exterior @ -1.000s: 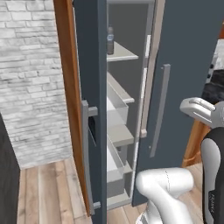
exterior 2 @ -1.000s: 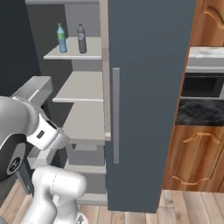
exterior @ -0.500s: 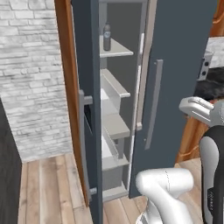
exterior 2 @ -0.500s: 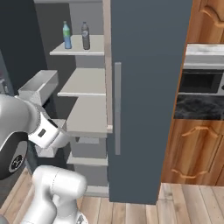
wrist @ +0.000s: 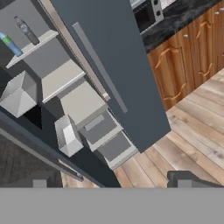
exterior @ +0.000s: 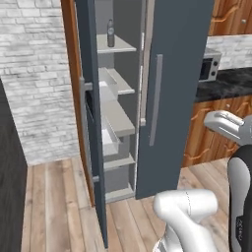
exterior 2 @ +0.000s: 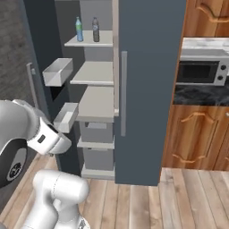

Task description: Take the bottled waters from the counter and place them in the freezer to freeze. Close the freezer door after placing the bottles.

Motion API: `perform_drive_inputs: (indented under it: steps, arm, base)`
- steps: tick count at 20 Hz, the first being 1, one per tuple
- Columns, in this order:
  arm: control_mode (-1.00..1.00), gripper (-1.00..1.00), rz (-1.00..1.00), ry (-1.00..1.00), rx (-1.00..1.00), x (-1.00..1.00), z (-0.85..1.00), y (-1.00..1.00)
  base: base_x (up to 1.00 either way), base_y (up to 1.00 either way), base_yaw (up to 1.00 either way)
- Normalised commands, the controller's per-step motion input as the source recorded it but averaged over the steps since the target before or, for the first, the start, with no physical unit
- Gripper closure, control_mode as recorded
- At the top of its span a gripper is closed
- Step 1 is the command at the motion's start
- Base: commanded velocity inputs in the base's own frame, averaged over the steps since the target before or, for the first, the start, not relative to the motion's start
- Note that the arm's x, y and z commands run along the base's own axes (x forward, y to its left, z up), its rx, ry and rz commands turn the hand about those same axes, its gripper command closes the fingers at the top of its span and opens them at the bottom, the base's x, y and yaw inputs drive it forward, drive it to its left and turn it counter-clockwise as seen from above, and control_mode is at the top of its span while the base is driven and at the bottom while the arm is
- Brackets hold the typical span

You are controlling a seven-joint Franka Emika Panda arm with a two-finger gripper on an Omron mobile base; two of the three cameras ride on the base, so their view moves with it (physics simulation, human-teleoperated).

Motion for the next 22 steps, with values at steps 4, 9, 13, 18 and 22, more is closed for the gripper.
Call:
perform_drive_inputs:
  steps: [4,9,13,18,22]
  arm:
    - [1.0,-1.0,0.0,0.0,0.0,0.0,0.0,0.0]
    - [1.0,-1.0,0.0,0.0,0.0,0.0,0.0,0.0]
    - [1.0,-1.0,0.0,0.0,0.0,0.0,0.0,0.0]
    - [1.0,-1.0,0.0,0.0,0.0,0.0,0.0,0.0]
    - [1.0,-1.0,0.0,0.0,0.0,0.0,0.0,0.0]
  base:
    - [0.02,0.37,0.19]
    - [0.02,0.25,0.18]
    - [0.06,0.18,0.1]
    - [0.36,0.01,0.01]
    - [0.23,0.0,0.0]
